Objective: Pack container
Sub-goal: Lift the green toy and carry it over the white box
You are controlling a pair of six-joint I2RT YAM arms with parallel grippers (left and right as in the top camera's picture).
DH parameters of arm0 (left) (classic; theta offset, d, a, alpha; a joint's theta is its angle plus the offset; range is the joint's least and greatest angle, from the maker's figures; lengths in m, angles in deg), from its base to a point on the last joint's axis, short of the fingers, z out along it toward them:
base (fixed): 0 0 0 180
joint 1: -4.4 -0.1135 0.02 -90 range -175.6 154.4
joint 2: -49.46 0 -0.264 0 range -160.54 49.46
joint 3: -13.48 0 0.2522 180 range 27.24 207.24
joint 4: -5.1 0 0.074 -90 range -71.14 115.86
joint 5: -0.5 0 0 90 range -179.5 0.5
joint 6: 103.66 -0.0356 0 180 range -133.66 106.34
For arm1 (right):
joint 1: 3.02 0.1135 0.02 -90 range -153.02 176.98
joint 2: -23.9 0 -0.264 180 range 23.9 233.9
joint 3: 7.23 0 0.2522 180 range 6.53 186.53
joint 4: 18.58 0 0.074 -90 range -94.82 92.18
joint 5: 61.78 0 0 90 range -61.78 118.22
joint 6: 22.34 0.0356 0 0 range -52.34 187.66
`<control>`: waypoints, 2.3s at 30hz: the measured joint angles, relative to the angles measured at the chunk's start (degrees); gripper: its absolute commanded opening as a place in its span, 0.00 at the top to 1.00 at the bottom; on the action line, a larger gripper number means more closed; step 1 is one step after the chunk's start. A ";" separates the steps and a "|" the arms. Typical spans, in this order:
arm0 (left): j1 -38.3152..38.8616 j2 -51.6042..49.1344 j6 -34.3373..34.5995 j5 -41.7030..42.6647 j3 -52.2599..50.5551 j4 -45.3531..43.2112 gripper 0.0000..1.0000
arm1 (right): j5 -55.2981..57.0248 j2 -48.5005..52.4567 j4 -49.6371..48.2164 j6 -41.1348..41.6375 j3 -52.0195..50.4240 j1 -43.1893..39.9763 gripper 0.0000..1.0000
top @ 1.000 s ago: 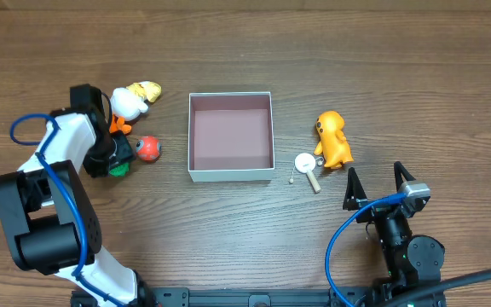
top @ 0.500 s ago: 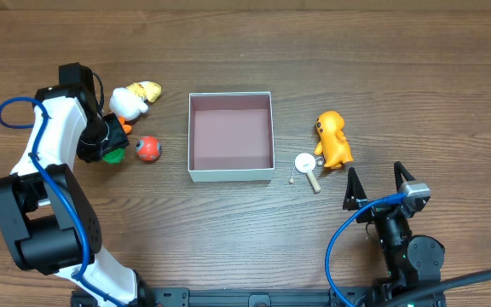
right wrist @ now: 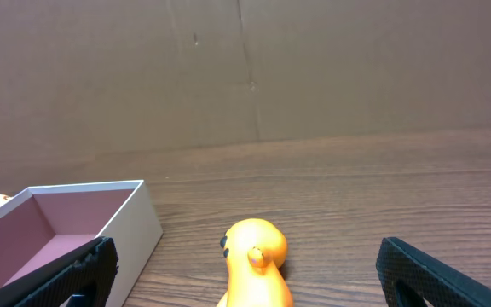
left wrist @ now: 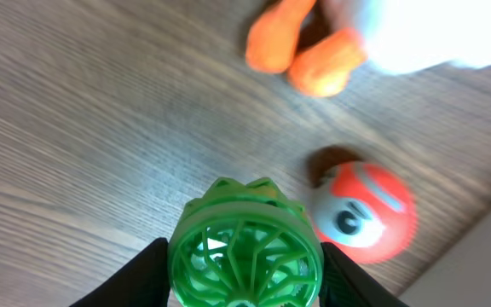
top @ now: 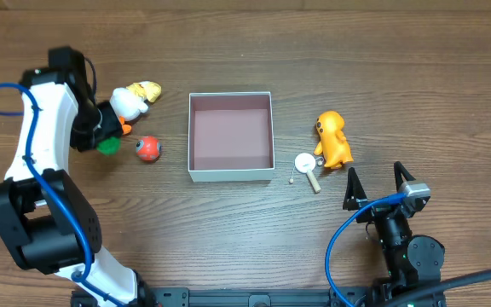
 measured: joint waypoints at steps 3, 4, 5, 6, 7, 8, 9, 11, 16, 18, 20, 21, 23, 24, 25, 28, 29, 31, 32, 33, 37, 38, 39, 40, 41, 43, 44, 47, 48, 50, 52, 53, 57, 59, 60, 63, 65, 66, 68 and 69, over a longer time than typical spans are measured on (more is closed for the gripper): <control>1.29 0.00 -0.24 -0.02 4.50 2.75 0.48 | 0.02 0.00 0.00 0.00 0.00 0.00 0.00; 2.01 0.00 -0.26 -0.04 5.55 3.34 0.47 | 0.00 0.00 -0.04 0.00 0.00 0.00 0.00; 3.02 0.00 -0.26 -0.04 6.97 4.17 0.47 | 0.02 0.00 -0.04 0.00 0.00 0.00 0.00; 4.24 0.00 -0.26 -0.02 8.28 4.57 0.46 | 0.02 0.00 -0.02 0.00 0.00 0.00 0.00; 5.31 0.00 -0.28 -0.02 9.25 4.85 0.46 | 0.02 0.00 -0.02 0.00 0.00 0.00 0.00; 6.78 0.00 -0.31 -0.02 10.38 5.07 0.46 | 0.02 0.00 -0.02 0.04 0.00 0.00 0.00; 8.26 0.00 -0.31 0.00 11.41 5.29 0.46 | 0.00 0.00 -0.02 0.04 0.00 0.00 0.00; 10.97 0.00 -0.39 0.00 13.00 5.40 0.46 | 0.02 0.00 -0.02 0.00 0.00 0.00 0.00; 17.81 0.00 -0.39 1.31 16.15 5.57 0.46 | 0.02 0.00 -0.04 0.02 0.00 0.00 0.00; 20.83 0.00 -0.37 2.47 17.44 5.53 0.46 | 0.00 0.00 0.00 0.00 0.00 0.00 0.00; 23.21 0.00 -0.33 3.26 18.23 5.51 0.46 | 0.00 0.00 -0.04 0.02 0.00 0.00 0.00; 24.68 0.00 -0.22 3.63 18.49 5.51 0.46 | 0.02 0.00 -0.02 0.02 0.00 0.00 0.00; 26.84 0.00 -0.20 4.11 18.60 5.51 0.46 | 0.02 0.00 -0.04 0.04 0.00 0.00 0.00; 27.96 0.00 -0.20 4.26 18.60 5.51 0.46 | 0.02 0.00 -0.02 0.02 0.00 0.00 0.00; 28.98 0.00 -0.20 4.35 18.60 5.51 0.46 | 0.02 0.00 -0.02 0.00 0.00 0.00 0.00; 31.54 0.00 -0.15 4.52 18.60 5.51 0.46 | 0.02 0.00 -0.02 0.02 0.00 0.00 0.00; 32.33 0.00 -0.15 4.52 18.60 5.51 0.46 | 0.02 0.00 -0.02 -0.02 0.00 0.00 0.00; 33.59 0.00 -0.15 4.50 18.60 5.51 0.46 | 0.02 0.00 -0.04 0.00 0.00 0.00 0.00; 34.16 0.00 -0.15 4.50 18.60 5.51 0.46 | 0.02 0.00 -0.02 0.00 0.00 0.00 0.00; 34.64 0.00 -0.15 4.50 18.60 5.51 0.46 | 0.02 0.00 -0.02 0.02 0.00 0.00 0.00; 36.46 0.00 0.20 3.96 18.60 5.51 0.46 | 0.04 0.00 -0.04 -0.02 0.00 0.00 0.00; 37.05 -0.02 0.28 3.56 18.60 5.51 0.46 | 0.02 0.00 -0.02 0.00 0.00 0.00 0.00; 37.18 -0.07 0.31 3.50 18.60 5.49 0.45 | 0.02 0.00 -0.02 0.02 0.00 0.00 0.00; 37.42 -0.07 0.46 3.34 18.56 5.33 0.46 | 0.00 0.00 -0.02 0.02 0.00 0.00 0.00; 37.48 -0.07 0.50 3.15 18.38 4.90 0.45 | 0.02 0.00 0.00 0.00 0.00 0.00 0.00; 37.48 -0.07 0.72 2.97 17.53 4.00 0.45 | 0.02 0.00 0.00 0.02 0.00 0.00 0.00; 37.48 -0.07 0.87 2.84 16.55 3.19 0.45 | 0.02 0.00 -0.02 0.02 0.00 0.00 0.00; 37.48 -0.13 0.90 2.49 13.09 0.81 0.48 | 0.02 0.00 -0.02 0.00 0.00 0.00 0.00; 37.48 -0.17 0.96 2.43 11.72 -0.28 0.48 | 0.02 0.00 0.00 0.00 0.00 0.00 0.00; 37.48 -0.28 1.09 2.32 9.29 -1.97 0.48 | 0.02 0.00 0.00 -0.02 0.00 0.00 0.00; 37.48 -0.59 1.14 2.25 6.71 -4.09 0.48 | 0.02 0.00 -0.02 0.00 0.00 0.00 0.00; 37.48 -0.70 1.14 2.25 5.55 -4.96 0.48 | 0.02 0.00 -0.02 0.00 0.00 0.00 0.00; 37.48 -0.83 1.11 2.25 2.19 -7.89 0.47 | 0.00 0.00 -0.02 0.04 0.00 0.00 0.00; 37.48 -0.83 1.14 2.25 0.96 -9.27 0.47 | 0.00 0.00 -0.04 0.02 0.00 0.00 0.00; 37.48 -0.85 1.14 2.25 0.48 -9.92 0.47 | 0.02 0.00 0.00 0.02 0.00 0.00 0.00; 37.48 -0.85 1.14 2.23 -0.74 -11.45 0.47 | 0.02 0.00 -0.02 -0.02 0.00 0.00 0.00; 37.48 -0.85 1.14 2.23 -1.79 -12.07 0.47 | 0.02 0.00 -0.02 0.02 0.00 0.00 0.00; 37.48 -0.85 1.14 2.23 -2.29 -12.33 0.47 | 0.02 0.00 -0.02 0.04 0.00 0.00 0.00; 37.48 -0.85 1.14 2.08 -3.28 -12.61 0.47 | 0.02 0.00 -0.04 0.00 0.00 0.00 0.00; 37.48 -0.85 1.14 1.99 -3.67 -12.72 0.47 | 0.02 0.00 -0.02 0.00 0.00 0.00 0.00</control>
